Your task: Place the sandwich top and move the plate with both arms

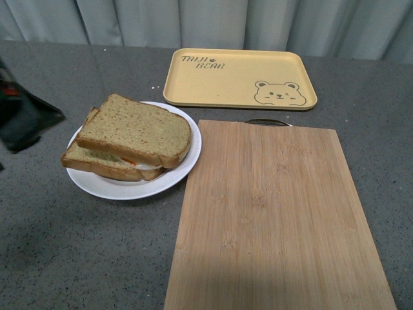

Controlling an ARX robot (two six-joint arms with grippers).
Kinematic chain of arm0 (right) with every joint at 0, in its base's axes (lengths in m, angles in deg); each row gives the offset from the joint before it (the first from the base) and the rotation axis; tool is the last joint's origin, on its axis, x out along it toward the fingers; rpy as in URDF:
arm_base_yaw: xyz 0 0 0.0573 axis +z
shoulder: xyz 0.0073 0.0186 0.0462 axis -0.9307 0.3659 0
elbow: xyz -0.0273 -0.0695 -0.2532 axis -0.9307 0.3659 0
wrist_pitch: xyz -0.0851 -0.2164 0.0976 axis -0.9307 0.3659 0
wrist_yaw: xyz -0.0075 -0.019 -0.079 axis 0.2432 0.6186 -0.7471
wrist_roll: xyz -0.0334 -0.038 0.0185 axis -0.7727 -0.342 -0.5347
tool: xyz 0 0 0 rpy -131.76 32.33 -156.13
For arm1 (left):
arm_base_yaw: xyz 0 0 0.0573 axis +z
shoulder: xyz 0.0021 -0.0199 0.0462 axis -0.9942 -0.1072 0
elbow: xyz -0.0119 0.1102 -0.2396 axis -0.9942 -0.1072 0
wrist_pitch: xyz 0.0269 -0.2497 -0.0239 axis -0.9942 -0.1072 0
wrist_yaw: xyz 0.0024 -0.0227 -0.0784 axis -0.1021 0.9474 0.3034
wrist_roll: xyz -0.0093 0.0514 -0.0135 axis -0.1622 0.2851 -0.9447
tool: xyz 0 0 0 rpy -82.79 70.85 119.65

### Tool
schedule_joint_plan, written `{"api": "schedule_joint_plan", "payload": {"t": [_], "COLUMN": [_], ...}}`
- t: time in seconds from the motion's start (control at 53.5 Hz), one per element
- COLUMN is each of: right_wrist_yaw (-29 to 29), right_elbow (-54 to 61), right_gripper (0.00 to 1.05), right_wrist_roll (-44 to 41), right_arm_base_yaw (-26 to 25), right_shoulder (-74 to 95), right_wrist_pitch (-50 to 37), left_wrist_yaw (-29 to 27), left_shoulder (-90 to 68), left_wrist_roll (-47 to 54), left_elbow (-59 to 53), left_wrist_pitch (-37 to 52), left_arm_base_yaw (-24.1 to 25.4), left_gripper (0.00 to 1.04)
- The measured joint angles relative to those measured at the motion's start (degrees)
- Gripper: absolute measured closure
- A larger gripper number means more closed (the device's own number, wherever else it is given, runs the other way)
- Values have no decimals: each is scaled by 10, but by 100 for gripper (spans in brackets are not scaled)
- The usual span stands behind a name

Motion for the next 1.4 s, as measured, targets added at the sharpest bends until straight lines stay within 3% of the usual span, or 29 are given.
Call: {"api": "schedule_joint_plan", "payload": {"t": [0.243, 0.654, 1.196, 1.345, 1.401], "right_wrist_yaw": [0, 0, 0, 0, 0], "right_elbow": [0, 0, 0, 0, 0], "right_gripper": [9, 9, 9, 9, 9], "right_wrist_roll": [0, 0, 0, 0, 0], "right_arm_base_yaw": [0, 0, 0, 0, 0], "right_shoulder": [0, 0, 0, 0, 0], "right_wrist_pitch": [0, 0, 0, 0, 0], "left_wrist_yaw": [53, 63, 37, 48, 52], "left_shoulder": [-193, -305, -361, -354, -351], "left_wrist_roll": [-199, -340, -371, -376, -378], "left_elbow": [53, 102, 152, 156, 154], "left_wrist_pitch": [34, 67, 47, 57, 67], "left_arm_base_yaw": [-2, -9, -8, -5, -3], "left_gripper": [7, 7, 87, 100, 100]}}
